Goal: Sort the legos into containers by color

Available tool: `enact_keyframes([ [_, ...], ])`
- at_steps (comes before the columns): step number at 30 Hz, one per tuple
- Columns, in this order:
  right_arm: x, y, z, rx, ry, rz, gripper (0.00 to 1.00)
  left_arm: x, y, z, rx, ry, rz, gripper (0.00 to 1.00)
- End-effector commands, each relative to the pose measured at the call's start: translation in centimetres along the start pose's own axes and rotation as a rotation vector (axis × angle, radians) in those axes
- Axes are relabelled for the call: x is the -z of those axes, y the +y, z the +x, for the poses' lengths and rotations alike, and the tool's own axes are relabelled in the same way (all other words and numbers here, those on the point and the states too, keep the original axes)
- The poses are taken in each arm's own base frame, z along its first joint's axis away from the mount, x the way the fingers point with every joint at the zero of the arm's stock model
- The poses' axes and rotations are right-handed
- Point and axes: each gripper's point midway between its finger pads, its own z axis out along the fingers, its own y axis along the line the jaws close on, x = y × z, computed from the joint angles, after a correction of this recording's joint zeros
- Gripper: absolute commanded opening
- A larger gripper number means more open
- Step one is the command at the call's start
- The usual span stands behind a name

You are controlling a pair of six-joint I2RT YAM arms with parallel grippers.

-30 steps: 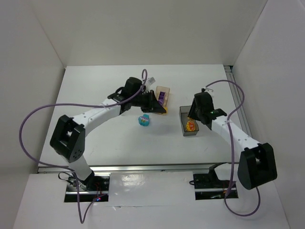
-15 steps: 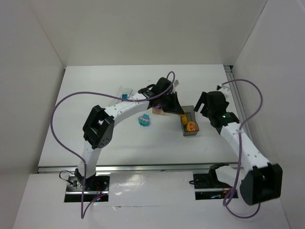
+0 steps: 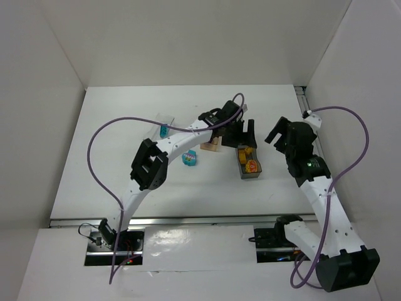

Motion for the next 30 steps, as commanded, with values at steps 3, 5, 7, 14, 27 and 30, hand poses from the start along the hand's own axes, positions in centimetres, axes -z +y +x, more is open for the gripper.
enact_keyframes([
  [3, 0.2, 3.0, 0.4, 0.038, 0.076, -0.153, 0.90, 7.5, -0.6, -0.8, -0.096, -0.102, -0.074, 0.91],
  [5, 0.0, 5.2, 1.0, 0.061, 0.110, -0.255, 0.90, 12.2, -0.2, -1.5, -0.112, -0.194, -0.138, 0.84],
  [7, 0.4, 8.0, 1.7, 0.079, 0.152, -0.361, 0.90, 14.2, 4.2, 0.2, -0.060, -0.185, -0.248, 0.73],
  [14, 1.0, 16.6, 9.9, 0.175, 0.269, -0.403, 0.90, 25.1, 16.2, 2.7, 0.201, -0.334, -0.444, 0.61],
  [27, -2.7, 24.5, 20.9, 0.119, 0.345, -0.202, 0.86, 33.1, 23.6, 5.4, 0.398, -0.472, -0.544, 0.79],
  [30, -3.8, 25.7, 21.6, 0.092, 0.344, -0.184, 0.86, 34.3, 23.8, 5.2, 0.415, -0.509, -0.517, 0.79],
])
